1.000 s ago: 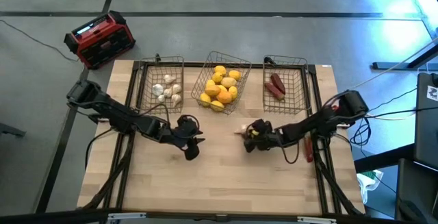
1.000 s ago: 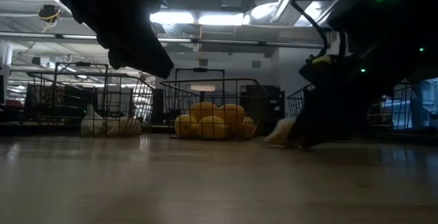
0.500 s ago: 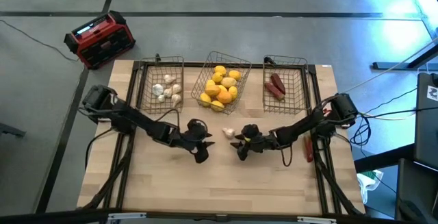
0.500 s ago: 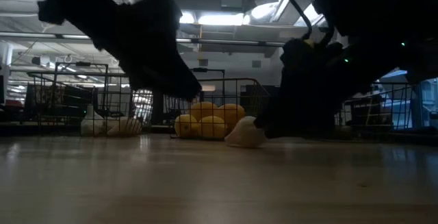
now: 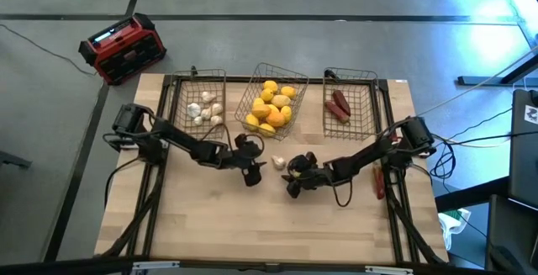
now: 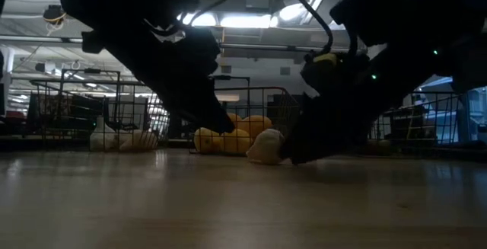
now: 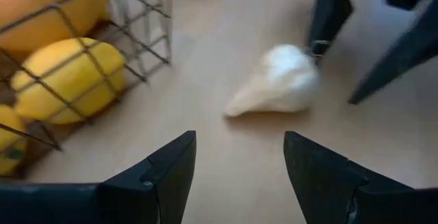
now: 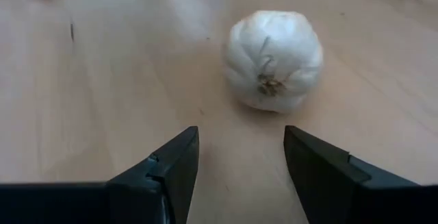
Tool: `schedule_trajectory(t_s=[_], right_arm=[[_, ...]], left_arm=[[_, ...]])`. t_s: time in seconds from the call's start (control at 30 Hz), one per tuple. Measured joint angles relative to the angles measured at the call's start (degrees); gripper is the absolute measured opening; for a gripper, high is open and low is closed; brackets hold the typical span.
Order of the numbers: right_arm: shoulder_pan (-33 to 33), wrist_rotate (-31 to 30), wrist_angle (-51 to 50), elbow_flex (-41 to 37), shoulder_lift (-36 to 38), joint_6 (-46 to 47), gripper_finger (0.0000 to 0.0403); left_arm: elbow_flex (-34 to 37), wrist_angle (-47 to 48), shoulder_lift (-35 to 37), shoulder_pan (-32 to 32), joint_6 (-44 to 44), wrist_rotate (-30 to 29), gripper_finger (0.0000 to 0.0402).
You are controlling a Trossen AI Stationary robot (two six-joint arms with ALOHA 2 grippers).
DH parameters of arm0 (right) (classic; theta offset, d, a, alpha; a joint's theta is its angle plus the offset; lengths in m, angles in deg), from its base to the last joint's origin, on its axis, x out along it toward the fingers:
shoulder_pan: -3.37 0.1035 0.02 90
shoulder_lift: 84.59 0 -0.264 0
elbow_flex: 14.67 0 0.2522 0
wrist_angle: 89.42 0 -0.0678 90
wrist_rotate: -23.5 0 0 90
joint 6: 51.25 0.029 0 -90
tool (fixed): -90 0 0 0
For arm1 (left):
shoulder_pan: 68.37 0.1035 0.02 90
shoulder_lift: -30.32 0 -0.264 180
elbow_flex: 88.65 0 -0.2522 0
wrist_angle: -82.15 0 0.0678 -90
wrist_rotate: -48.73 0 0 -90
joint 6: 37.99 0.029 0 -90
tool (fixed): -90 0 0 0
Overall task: Sort produce into baskets
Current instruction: Put the garlic into the left wire basket
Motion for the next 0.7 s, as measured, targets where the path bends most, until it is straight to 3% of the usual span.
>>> schedule_trajectory(t_s=[0.23,0.53,0.7], right_arm=[[0.0,-0.8,-4.4,0.3,4.0,-4.7,0.0211],[-0.3,-2.3,1.6,0.3,5.8,-6.8,0.0214],[-2.6,-1.9,2.7,0.3,5.7,-6.6,0.0259]], left_arm=[[0.0,-0.8,-0.8,1.3,0.2,0.2,0.0218],[0.0,-1.1,-1.5,0.7,-2.2,0.4,0.0218],[0.0,-1.1,-1.5,0.7,-2.1,0.4,0.0218]])
